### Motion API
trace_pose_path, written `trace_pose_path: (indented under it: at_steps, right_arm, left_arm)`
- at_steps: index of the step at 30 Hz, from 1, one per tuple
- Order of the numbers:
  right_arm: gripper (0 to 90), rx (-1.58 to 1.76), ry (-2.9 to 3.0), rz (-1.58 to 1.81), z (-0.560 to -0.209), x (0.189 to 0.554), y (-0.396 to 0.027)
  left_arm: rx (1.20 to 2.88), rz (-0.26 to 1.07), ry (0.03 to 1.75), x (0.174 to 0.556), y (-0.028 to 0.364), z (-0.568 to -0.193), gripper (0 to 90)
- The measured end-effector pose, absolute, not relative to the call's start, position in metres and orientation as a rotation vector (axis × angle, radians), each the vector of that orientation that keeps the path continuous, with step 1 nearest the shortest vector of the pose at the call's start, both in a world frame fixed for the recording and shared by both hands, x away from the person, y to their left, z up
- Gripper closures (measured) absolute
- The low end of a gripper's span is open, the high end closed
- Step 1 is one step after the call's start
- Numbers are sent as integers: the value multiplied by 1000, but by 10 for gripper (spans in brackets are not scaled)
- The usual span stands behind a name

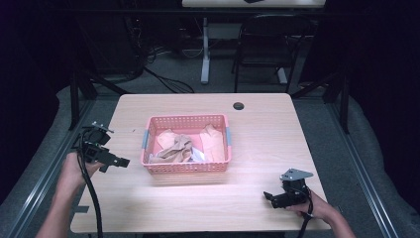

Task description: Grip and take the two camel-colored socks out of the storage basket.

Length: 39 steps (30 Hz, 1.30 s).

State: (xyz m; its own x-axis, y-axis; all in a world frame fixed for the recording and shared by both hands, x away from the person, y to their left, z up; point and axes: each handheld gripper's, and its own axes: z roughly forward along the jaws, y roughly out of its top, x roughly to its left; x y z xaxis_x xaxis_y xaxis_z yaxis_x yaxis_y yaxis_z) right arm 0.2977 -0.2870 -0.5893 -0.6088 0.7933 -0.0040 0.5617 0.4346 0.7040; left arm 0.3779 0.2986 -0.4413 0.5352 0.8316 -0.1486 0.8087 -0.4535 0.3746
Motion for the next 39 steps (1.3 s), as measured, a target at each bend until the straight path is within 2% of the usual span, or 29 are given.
trace_pose_path:
  at_steps: [7,18,23,31,39]
  right_arm:
    - [0,1160,2357,968,-589,298,-287]
    - [0,1160,2358,967,-589,298,-287]
    - [0,1160,2357,967,-589,298,-287]
    - [0,1160,2358,967,-589,298,-287]
    - [0,1160,2357,967,-589,298,-287]
  left_arm:
    - [2445,61,1307,391,291,-422,1]
    - [2470,130,1235,410,270,-388,1]
    - [2460,145,1205,416,262,-383,1]
    - [2347,155,1159,433,239,-401,1]
    - [2323,149,1149,440,223,-428,1]
